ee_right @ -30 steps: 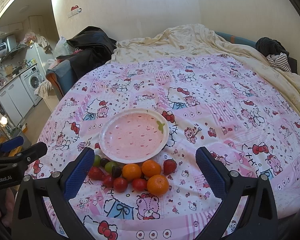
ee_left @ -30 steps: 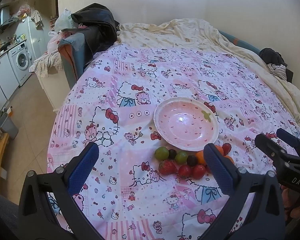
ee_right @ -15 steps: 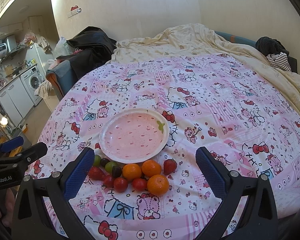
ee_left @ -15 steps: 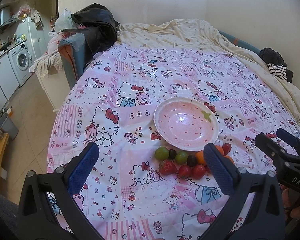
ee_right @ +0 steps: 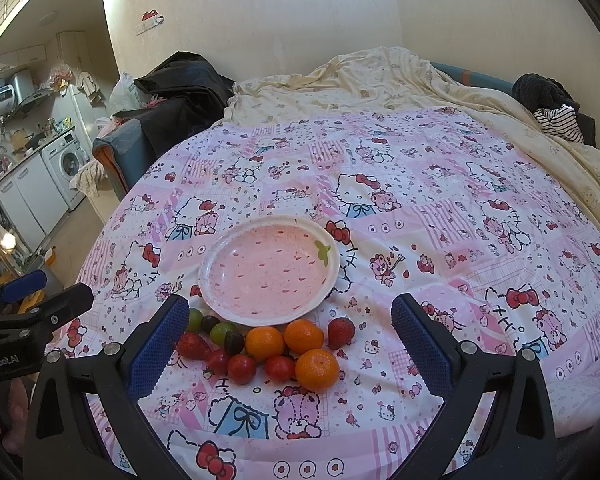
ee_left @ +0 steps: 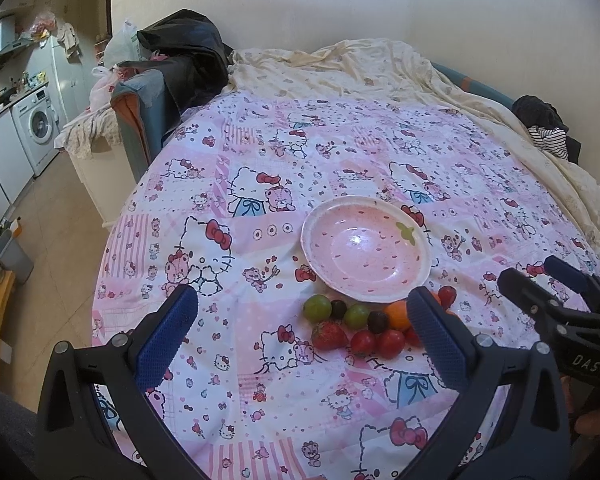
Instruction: Organize fruits
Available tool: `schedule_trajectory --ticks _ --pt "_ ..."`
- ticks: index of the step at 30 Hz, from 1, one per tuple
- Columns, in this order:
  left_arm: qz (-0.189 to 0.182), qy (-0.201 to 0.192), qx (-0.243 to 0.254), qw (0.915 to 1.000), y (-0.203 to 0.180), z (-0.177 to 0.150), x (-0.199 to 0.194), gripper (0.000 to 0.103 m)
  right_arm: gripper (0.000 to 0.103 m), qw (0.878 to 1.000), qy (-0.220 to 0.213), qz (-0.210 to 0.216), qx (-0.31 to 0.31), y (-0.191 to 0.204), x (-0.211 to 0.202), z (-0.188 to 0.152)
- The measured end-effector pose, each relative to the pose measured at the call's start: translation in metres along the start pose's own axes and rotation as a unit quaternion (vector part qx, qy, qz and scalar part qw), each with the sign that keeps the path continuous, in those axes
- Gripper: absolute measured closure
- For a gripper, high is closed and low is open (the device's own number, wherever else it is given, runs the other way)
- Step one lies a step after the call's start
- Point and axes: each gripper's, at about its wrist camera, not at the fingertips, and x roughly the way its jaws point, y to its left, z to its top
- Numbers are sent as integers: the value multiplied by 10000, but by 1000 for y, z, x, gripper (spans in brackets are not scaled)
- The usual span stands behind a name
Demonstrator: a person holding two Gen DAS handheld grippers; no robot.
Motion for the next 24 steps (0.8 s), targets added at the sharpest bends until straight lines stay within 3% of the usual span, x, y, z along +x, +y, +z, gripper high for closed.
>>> schedule_trajectory --ticks 24 --pt "1 27 -1 10000 -2 -2 0 0 0 10000 -22 -1 14 0 -1 1"
